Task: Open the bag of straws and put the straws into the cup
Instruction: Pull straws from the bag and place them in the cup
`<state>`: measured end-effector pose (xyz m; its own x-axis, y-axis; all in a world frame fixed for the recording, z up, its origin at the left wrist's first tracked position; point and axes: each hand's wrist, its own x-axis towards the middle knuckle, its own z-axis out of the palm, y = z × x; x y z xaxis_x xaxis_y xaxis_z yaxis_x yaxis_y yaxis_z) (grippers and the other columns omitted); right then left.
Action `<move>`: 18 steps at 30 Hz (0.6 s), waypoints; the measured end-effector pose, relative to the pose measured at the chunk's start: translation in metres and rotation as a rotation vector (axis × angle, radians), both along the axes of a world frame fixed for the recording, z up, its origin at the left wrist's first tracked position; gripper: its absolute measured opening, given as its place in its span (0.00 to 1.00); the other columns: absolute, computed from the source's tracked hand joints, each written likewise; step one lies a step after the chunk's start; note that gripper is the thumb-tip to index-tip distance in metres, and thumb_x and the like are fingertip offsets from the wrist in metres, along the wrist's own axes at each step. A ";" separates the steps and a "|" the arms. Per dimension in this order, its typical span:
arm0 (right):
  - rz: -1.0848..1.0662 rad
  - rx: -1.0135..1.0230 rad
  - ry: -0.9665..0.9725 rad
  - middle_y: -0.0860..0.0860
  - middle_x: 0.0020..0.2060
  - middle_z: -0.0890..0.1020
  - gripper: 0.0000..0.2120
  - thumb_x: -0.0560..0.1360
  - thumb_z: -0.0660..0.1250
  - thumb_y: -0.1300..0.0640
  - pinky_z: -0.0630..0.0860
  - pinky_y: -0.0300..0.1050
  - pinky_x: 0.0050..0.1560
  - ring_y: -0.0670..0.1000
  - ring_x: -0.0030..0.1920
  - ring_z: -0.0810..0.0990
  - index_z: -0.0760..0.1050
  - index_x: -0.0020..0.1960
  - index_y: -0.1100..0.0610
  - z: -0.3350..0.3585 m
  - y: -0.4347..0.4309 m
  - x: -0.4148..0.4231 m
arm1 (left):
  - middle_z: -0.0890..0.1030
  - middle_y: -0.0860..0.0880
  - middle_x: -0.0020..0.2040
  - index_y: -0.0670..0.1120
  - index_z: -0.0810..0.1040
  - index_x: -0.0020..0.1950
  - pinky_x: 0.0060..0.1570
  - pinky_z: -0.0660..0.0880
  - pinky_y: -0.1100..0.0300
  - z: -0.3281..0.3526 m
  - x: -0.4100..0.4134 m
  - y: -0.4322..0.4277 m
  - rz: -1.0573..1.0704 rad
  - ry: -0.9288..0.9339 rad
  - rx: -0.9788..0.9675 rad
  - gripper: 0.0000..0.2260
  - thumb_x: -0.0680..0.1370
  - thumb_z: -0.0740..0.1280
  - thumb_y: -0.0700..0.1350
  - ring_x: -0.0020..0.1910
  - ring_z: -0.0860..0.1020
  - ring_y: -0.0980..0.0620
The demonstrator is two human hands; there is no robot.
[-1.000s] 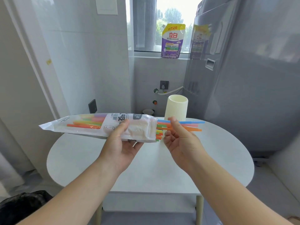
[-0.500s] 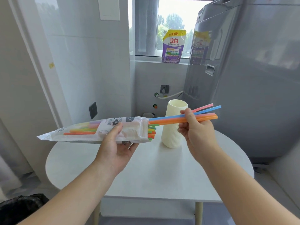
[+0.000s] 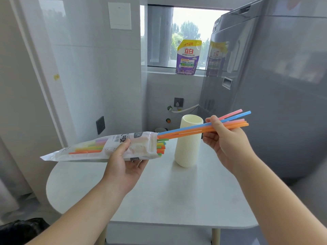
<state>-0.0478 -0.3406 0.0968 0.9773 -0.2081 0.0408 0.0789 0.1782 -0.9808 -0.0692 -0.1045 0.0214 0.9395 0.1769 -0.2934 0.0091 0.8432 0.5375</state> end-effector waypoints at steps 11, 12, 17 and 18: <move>-0.026 -0.138 -0.069 0.55 0.41 0.83 0.13 0.79 0.68 0.51 0.82 0.44 0.42 0.48 0.34 0.83 0.82 0.53 0.60 0.030 -0.023 -0.003 | 0.85 0.44 0.59 0.46 0.78 0.69 0.50 0.84 0.51 -0.003 0.006 0.008 0.045 0.011 -0.007 0.19 0.78 0.71 0.46 0.56 0.85 0.47; -0.030 -0.159 -0.071 0.55 0.41 0.83 0.13 0.79 0.68 0.51 0.82 0.45 0.42 0.48 0.34 0.83 0.82 0.54 0.61 0.033 -0.026 -0.003 | 0.85 0.44 0.58 0.46 0.78 0.69 0.49 0.84 0.51 -0.004 0.008 0.008 0.052 0.017 -0.013 0.19 0.79 0.71 0.46 0.55 0.85 0.47; -0.063 -0.210 -0.065 0.56 0.42 0.83 0.13 0.80 0.68 0.51 0.81 0.43 0.40 0.49 0.36 0.82 0.82 0.53 0.61 0.041 -0.041 -0.004 | 0.84 0.44 0.57 0.45 0.77 0.69 0.48 0.84 0.51 -0.004 0.014 0.005 0.071 0.030 -0.022 0.19 0.79 0.70 0.46 0.55 0.84 0.48; -0.071 -0.206 -0.071 0.56 0.42 0.83 0.13 0.80 0.68 0.51 0.80 0.43 0.39 0.49 0.36 0.82 0.82 0.53 0.61 0.042 -0.044 -0.005 | 0.84 0.44 0.57 0.45 0.77 0.69 0.50 0.83 0.51 -0.004 0.015 0.005 0.071 0.027 -0.023 0.19 0.79 0.70 0.46 0.56 0.84 0.47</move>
<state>-0.0525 -0.3846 0.1385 0.9535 -0.2569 0.1574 0.1540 -0.0334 -0.9875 -0.0540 -0.1000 0.0178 0.9164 0.2361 -0.3231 -0.0374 0.8543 0.5184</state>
